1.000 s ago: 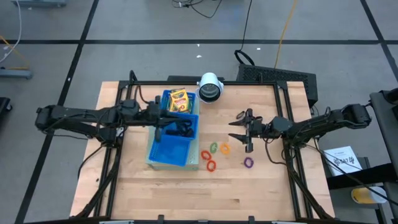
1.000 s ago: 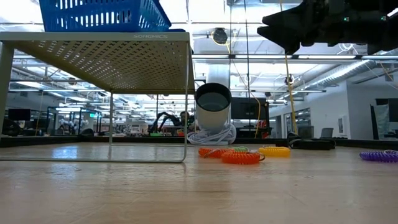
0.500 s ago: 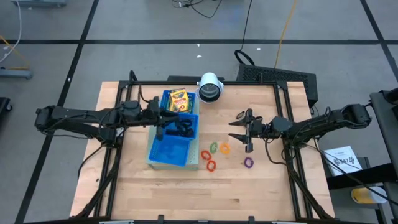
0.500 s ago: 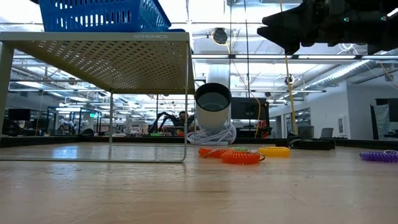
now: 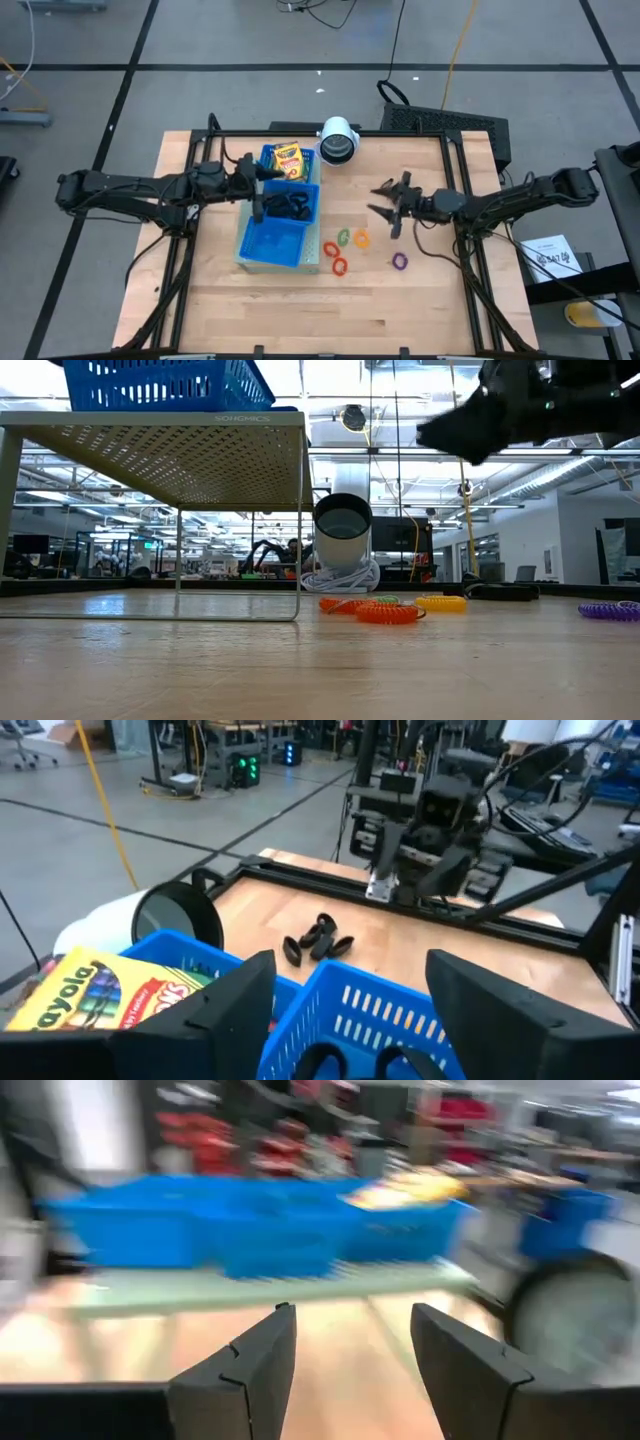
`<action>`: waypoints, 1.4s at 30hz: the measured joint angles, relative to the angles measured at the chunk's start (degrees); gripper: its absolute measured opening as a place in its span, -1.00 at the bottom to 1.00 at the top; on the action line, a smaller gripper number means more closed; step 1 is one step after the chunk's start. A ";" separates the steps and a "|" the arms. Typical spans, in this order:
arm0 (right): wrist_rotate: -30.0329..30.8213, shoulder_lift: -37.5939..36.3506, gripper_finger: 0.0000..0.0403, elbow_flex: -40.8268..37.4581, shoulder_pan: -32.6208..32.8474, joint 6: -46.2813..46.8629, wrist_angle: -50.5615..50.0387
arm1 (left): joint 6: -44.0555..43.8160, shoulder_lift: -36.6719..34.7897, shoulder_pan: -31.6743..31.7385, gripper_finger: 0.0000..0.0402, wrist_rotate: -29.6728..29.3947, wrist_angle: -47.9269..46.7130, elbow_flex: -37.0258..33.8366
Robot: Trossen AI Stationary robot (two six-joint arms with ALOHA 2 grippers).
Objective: Pick & Place Office Desk Supplies
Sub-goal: Put the black rubber band into the middle blue bin on the shelf
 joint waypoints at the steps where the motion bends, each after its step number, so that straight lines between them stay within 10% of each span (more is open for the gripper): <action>1: 3.23 -0.58 -0.08 0.00 0.00 0.05 -2.43 | 0.02 -0.28 0.00 0.36 -0.07 0.08 0.00; 6: 14.28 -2.80 -0.07 0.02 -0.23 4.71 -17.36 | 0.94 -0.30 0.00 0.40 -0.15 0.59 0.10; 29: 12.07 -3.49 -0.13 0.04 -0.48 31.84 -63.46 | 4.20 0.26 0.00 0.41 -0.25 0.31 0.07; 42: 12.65 -3.68 -0.16 -11.00 -0.48 31.72 -48.18 | 5.34 0.26 0.00 0.41 -0.28 0.31 0.07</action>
